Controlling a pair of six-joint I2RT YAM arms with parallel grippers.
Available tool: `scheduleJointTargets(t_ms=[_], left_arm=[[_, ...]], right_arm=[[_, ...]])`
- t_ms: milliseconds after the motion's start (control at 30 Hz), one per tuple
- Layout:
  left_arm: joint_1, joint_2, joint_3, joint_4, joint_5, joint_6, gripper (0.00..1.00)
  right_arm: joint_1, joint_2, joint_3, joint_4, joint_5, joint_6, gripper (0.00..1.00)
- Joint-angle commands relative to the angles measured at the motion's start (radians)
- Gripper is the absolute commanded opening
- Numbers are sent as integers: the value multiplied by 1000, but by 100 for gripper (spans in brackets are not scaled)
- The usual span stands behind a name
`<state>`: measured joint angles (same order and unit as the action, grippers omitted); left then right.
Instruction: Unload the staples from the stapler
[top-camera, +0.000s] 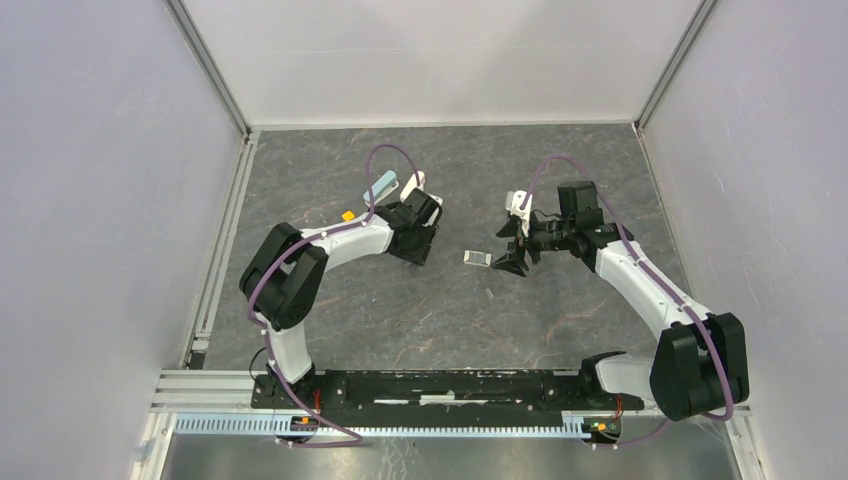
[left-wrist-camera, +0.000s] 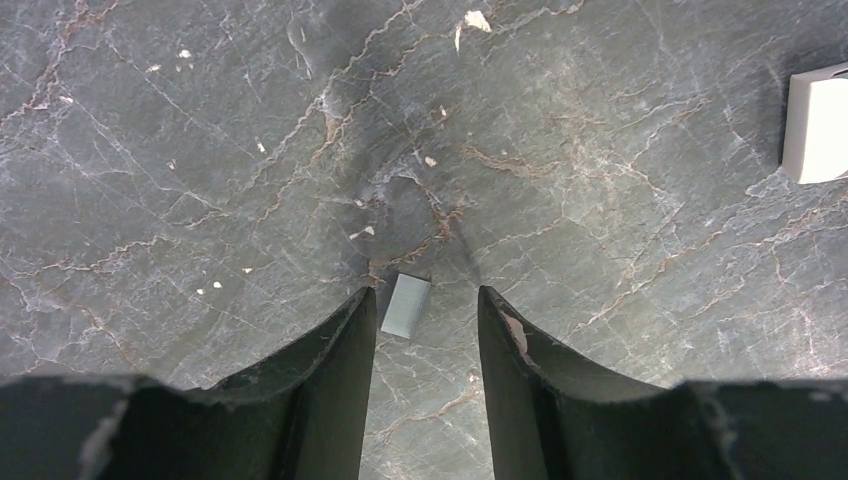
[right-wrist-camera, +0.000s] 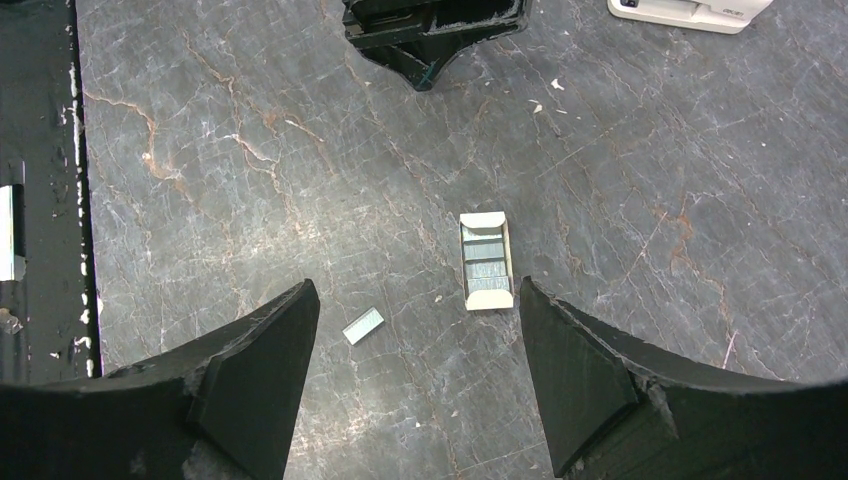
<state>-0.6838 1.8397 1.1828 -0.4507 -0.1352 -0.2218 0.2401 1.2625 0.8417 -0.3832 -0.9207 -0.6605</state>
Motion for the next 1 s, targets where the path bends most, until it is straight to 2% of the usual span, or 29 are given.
scheduleJointTargets(t_ms=[0,467,967], left_arm=[[11,-20,13,-3,18,51,48],[51,-21,-3,-2,89,58,40],[65,-13,-11,-14,115,65,38]], right_arm=[[1,9,19,-10,-21,-21,80],[0,6,20,-14,-23,-26,80],[-1,4,22,-16,-27,-25,80]])
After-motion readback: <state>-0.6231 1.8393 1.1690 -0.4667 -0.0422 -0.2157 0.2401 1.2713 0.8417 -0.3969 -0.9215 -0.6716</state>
